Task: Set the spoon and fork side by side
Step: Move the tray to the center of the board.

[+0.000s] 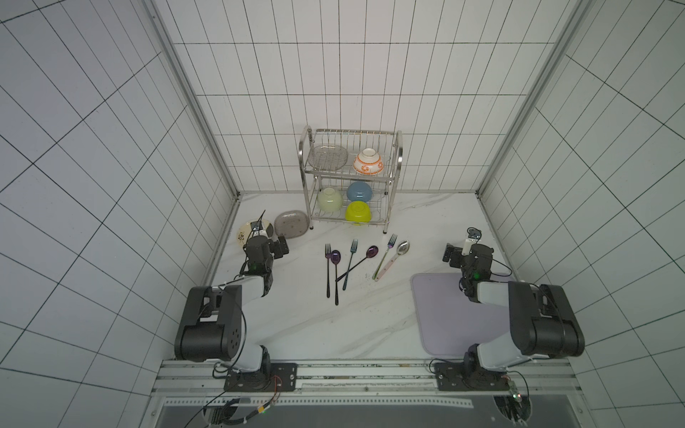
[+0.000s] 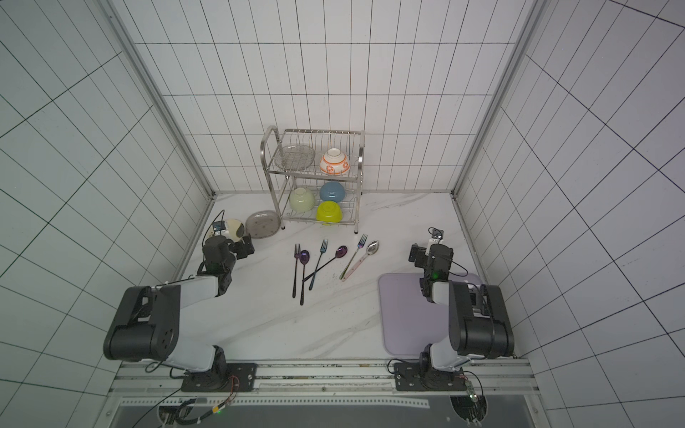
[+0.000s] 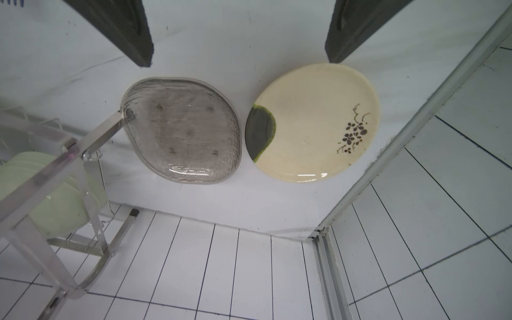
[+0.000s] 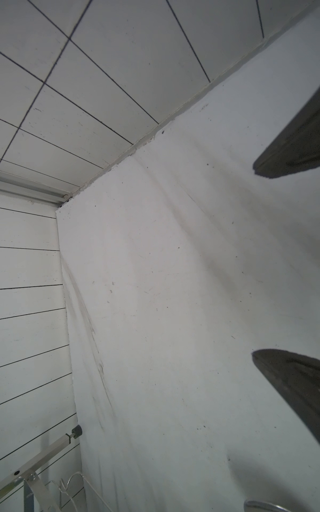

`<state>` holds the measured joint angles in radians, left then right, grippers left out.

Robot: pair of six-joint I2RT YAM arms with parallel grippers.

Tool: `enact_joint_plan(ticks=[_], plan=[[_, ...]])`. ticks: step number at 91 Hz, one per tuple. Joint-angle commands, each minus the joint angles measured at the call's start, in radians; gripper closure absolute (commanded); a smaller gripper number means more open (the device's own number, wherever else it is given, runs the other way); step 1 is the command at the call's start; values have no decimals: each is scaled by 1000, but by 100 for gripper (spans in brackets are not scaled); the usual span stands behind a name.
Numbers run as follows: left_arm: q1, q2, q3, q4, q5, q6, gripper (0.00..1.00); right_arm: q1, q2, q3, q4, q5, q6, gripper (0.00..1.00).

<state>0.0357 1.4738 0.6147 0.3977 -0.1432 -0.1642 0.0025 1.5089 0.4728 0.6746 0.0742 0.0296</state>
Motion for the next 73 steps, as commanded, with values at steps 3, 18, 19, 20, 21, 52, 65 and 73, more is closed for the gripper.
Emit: enact_joint_plan(ticks=[3, 18, 19, 20, 21, 52, 65, 73], plan=[[4, -103, 184, -406, -44, -159, 2, 39, -78, 181, -359, 65, 13, 6], [-9, -138, 347, -824, 61, -312, 2, 202, -107, 385, -724, 136, 78, 14], [-12, -138, 356, -855, 71, -320, 2, 216, -107, 397, -752, 143, 88, 14], [-15, -140, 362, -880, 79, -328, 2, 227, -108, 407, -766, 149, 95, 14], [-17, -143, 368, -897, 86, -336, 2, 238, -108, 416, -783, 153, 104, 15], [-313, -308, 293, -1218, 364, -474, 2, 534, -164, 481, -1415, 21, 468, 35], [-417, -362, 278, -1281, 357, -503, 2, 642, -207, 375, -1471, -65, 610, 45], [-433, -427, 246, -1280, 365, -523, 2, 675, -221, 315, -1397, -138, 668, 51]])
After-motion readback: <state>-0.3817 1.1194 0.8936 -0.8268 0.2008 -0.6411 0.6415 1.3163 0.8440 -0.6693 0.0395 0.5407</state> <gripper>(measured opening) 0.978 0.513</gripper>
